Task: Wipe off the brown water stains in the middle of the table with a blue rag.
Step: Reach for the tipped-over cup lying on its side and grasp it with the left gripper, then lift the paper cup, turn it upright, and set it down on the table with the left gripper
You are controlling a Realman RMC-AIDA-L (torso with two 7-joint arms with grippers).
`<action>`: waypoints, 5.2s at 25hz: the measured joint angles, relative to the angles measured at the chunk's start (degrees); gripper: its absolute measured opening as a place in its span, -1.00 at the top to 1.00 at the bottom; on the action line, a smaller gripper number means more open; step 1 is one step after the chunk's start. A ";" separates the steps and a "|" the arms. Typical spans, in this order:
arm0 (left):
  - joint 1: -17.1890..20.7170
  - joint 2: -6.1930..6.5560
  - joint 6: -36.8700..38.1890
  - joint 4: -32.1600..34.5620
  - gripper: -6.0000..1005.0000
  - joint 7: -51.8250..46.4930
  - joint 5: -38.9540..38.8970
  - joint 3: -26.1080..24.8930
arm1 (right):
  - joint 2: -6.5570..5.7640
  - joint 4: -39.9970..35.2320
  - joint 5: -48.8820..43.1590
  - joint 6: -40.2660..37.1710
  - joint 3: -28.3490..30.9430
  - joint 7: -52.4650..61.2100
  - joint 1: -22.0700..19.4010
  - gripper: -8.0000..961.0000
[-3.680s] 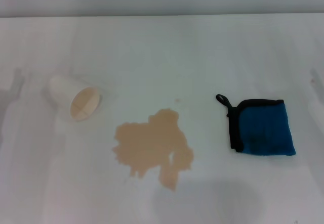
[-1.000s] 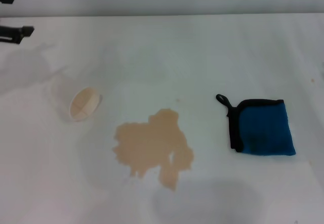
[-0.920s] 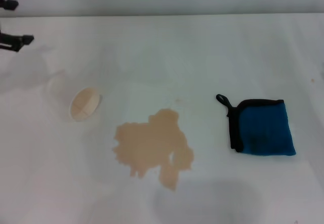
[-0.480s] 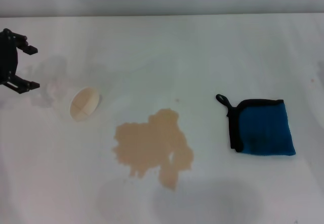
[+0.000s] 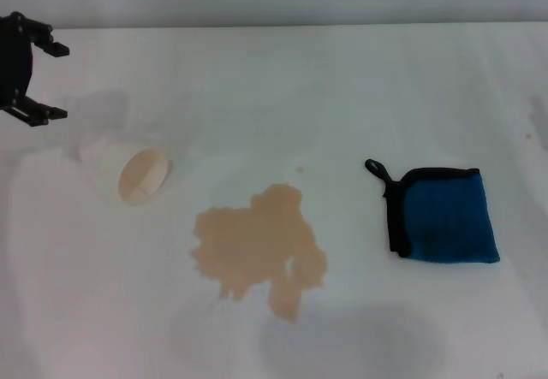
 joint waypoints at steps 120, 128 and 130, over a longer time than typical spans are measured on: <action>-2.46 -5.12 -17.57 -26.10 -0.37 48.33 -7.17 -4.05 | 0.94 -11.09 7.80 14.17 4.00 -12.48 2.66 -0.51; -1.93 -5.99 -17.76 -25.82 -0.33 47.89 -12.27 -16.73 | 0.78 -11.70 7.57 14.23 3.90 -12.47 2.67 -0.51; -1.40 -7.03 -17.90 -25.54 -0.32 48.24 -14.11 -20.19 | 0.71 -11.74 7.56 14.20 3.87 -12.46 2.69 -0.51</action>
